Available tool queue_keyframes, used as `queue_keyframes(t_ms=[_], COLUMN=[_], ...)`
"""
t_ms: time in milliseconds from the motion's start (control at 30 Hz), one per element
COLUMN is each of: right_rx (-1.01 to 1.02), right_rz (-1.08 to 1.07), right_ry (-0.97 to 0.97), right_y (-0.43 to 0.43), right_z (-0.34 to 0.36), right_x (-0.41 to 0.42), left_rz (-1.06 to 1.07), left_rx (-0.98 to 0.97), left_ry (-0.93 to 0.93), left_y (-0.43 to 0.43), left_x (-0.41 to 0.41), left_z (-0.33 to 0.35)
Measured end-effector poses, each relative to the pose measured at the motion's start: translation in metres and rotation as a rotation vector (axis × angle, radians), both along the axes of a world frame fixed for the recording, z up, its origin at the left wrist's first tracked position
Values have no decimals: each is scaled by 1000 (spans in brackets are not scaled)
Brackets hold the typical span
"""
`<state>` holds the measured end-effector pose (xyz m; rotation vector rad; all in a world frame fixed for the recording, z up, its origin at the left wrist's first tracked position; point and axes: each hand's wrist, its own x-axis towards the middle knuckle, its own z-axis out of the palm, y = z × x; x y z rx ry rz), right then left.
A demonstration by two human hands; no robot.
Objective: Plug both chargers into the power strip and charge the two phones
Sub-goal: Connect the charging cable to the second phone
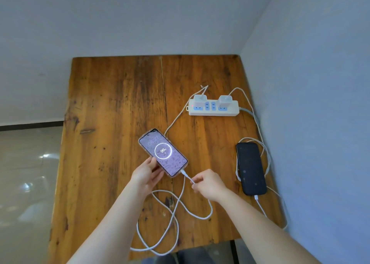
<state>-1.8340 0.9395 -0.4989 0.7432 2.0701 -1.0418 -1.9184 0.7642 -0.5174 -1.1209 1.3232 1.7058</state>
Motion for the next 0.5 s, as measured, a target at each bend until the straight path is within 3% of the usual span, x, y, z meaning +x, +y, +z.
queue_keyframes(t_ms=[300, 500], right_rx=[13, -224], right_rz=[-69, -341], right_ry=[3, 138], right_y=[-3, -5], right_z=[9, 85], right_x=[9, 14], left_rz=[-5, -629], left_rx=[-263, -774], left_ry=[53, 408], left_y=[8, -29], left_x=[10, 51], left_z=[5, 17])
